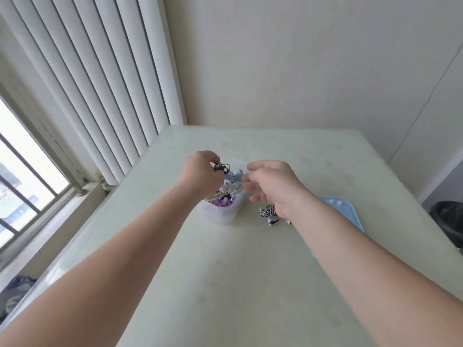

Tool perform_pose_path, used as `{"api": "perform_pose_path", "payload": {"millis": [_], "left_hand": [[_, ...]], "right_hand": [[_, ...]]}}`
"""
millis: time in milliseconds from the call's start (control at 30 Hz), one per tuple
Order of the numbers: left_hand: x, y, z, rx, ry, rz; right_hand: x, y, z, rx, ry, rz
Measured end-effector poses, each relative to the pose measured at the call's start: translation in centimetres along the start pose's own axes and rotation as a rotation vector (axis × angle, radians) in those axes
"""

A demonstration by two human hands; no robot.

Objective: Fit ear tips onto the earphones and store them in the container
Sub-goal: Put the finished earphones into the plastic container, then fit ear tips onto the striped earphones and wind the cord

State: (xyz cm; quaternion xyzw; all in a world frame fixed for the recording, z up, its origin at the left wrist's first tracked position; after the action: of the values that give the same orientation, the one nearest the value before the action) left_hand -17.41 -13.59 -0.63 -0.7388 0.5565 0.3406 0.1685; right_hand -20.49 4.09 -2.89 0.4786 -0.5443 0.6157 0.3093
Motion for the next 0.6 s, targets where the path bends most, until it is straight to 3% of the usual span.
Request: {"api": "perform_pose_path", "payload": {"millis": [233, 467, 600], "left_hand": [[0.1, 1.2, 2.2, 0.117, 0.571, 0.062], [-0.3, 0.2, 2.0, 0.074, 0.650, 0.223], [-0.1, -0.6, 3.2, 0.228, 0.742, 0.217]], "right_hand": [[-0.9, 0.7, -1.0, -0.013, -0.038, -0.035], [-1.4, 0.0, -2.8, -0.025, -0.056, -0.022], [-2.1, -0.4, -3.7, -0.033, -0.060, 0.005]]}}
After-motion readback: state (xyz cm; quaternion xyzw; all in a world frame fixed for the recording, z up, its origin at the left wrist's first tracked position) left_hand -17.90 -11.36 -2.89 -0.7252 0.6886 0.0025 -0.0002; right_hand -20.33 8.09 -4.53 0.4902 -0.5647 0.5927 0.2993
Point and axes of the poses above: each hand's wrist, its own y-axis towards the middle knuckle, its own z-axis out of the palm, x = y × z, the point moved 7 cm from there along y, towards the middle knuckle, and after that the axes turned 8 degrees about z, right-handed, at the moved point
